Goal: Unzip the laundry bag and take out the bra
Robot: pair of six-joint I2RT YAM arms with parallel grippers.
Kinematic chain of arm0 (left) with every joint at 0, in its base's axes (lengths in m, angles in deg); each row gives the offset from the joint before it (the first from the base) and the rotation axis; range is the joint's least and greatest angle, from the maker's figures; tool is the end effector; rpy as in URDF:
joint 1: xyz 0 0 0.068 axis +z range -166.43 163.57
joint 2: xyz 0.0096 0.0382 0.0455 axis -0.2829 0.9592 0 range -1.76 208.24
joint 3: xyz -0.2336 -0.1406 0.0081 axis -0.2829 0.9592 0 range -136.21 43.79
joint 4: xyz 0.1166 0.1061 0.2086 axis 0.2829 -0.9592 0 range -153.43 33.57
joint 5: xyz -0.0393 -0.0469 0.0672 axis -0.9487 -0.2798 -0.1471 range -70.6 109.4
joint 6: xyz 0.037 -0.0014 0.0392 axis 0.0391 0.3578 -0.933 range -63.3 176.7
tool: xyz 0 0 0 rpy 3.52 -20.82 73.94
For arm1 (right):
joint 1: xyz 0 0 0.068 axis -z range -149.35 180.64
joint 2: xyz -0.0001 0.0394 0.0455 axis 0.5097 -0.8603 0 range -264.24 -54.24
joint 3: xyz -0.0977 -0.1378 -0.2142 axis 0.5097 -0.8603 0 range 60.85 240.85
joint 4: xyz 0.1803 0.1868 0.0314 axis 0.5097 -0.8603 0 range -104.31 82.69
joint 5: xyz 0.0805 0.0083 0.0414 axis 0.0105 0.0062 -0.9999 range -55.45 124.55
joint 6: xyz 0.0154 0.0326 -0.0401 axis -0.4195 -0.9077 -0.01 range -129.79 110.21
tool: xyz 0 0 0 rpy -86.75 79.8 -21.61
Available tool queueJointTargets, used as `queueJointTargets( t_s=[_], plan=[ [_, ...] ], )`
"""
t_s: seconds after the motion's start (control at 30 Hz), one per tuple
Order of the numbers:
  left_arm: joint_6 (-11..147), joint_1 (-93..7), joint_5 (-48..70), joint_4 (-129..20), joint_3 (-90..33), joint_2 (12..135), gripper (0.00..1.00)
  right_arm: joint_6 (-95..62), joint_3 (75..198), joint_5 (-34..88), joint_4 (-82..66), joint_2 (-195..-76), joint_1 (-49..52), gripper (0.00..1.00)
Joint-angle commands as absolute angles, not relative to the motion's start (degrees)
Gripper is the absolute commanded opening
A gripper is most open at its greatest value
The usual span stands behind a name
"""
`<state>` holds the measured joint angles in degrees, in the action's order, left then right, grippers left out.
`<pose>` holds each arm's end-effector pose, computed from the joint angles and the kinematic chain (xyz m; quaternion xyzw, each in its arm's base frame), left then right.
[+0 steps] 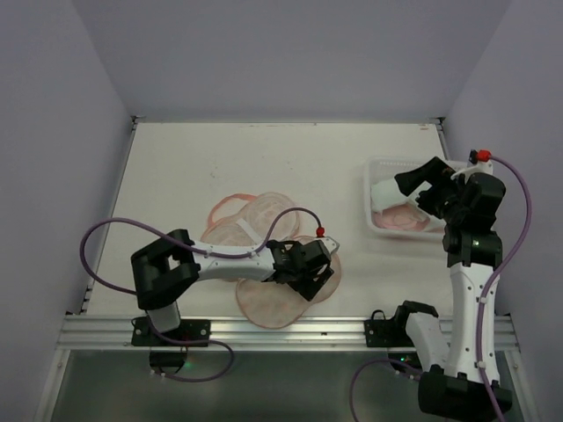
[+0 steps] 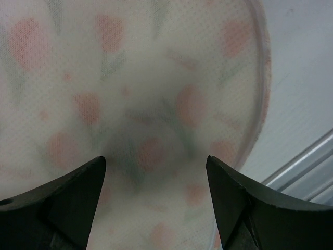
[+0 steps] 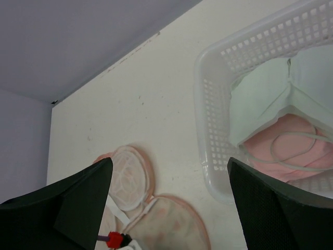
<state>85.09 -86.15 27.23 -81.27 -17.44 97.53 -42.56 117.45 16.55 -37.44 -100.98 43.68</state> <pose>0.1233 -0.3194 0.1729 0.3273 0.9131 -0.1330 0.2034 0.1696 -0.0279 0.3695 0.2331 0.7813 0.2232 0.5342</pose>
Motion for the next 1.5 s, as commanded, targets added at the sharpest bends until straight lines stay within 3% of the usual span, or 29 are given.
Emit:
queueJointTargets(
  t_s=[0.0, 0.23, 0.47, 0.77, 1.13, 1.47],
  plan=[
    [84.92, -84.82, 31.43, -78.93, -19.67, 100.63, 0.81, -42.49, 116.23, 11.62, -35.87, -99.15, 43.65, 0.93],
    [82.46, -74.98, 25.91, -72.52, -20.80, 105.81, 0.82, -40.90, 114.99, 10.73, -38.07, -96.34, 43.65, 0.93],
    [79.99, -66.63, 28.10, -76.02, -33.96, 113.10, 0.84, -40.99, 114.02, 9.33, -38.34, -95.55, 43.65, 0.94],
    [95.01, -69.69, 30.12, -81.39, -36.89, 110.56, 0.86, -39.93, 115.34, 10.47, -39.48, -95.81, 42.51, 0.94],
    [97.66, -70.84, 38.47, -81.92, -43.31, 116.63, 0.66, -40.37, 113.15, 9.85, -39.39, -94.67, 41.54, 0.94],
    [97.40, -72.94, 38.56, -82.27, -44.45, 120.58, 0.49, -40.29, 112.44, 9.68, -39.13, -94.23, 41.28, 0.94]
  ],
)
